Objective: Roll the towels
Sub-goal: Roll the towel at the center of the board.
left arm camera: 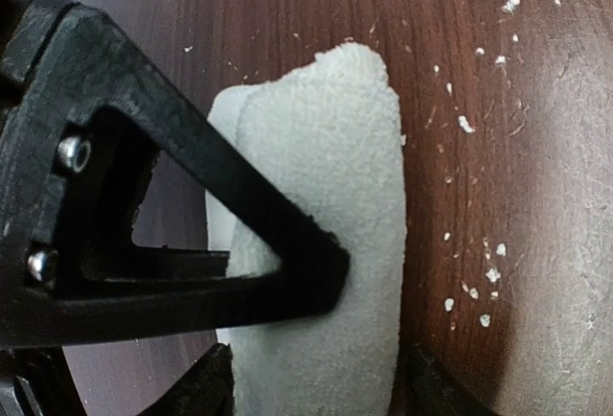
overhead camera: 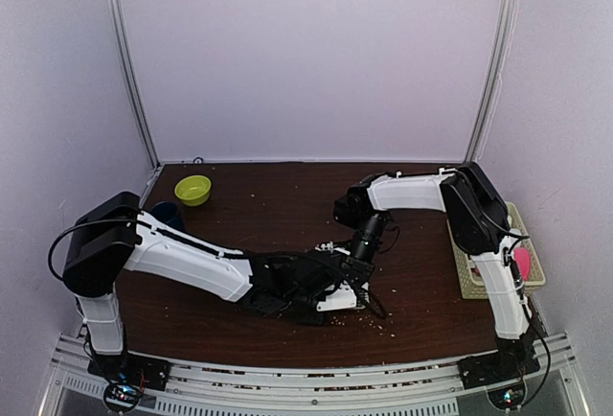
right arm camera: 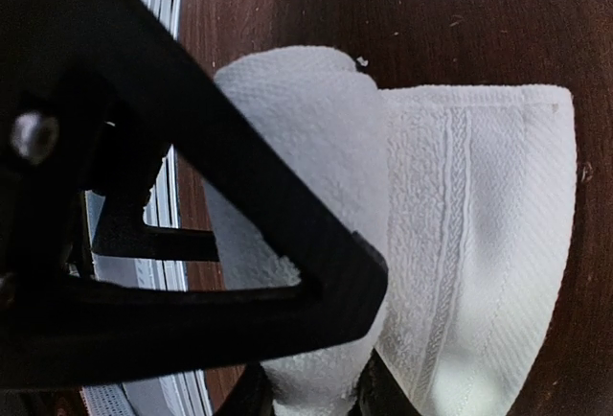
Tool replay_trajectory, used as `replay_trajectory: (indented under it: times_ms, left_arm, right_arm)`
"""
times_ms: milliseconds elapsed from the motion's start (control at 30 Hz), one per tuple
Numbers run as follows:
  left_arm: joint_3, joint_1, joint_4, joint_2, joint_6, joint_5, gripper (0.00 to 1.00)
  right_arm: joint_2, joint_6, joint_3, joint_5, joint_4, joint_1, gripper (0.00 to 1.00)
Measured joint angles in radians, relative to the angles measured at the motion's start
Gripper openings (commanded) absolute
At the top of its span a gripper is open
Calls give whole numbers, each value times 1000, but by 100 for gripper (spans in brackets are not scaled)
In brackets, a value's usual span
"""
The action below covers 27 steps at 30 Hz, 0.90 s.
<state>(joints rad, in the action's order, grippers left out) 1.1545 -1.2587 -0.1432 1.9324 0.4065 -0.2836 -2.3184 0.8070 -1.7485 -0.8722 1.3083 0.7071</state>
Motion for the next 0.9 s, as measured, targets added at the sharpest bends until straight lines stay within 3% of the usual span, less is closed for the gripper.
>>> replay_trajectory:
  times_ms: [267, 567, 700, 900]
  left_arm:
    - [28, 1, -26, 26, 14, 31, 35]
    - [66, 2, -66, 38, -20, 90, 28]
    - [67, 1, -76, 35, -39, 115, 28]
    - [67, 0, -113, 14, -64, 142, 28]
  right_arm:
    - [2, 16, 1, 1, 13, 0, 34]
    - [48, 2, -9, 20, 40, -13, 43]
    - [198, -126, 18, 47, -56, -37, 48]
    - [433, -240, 212, 203, -227, -82, 42]
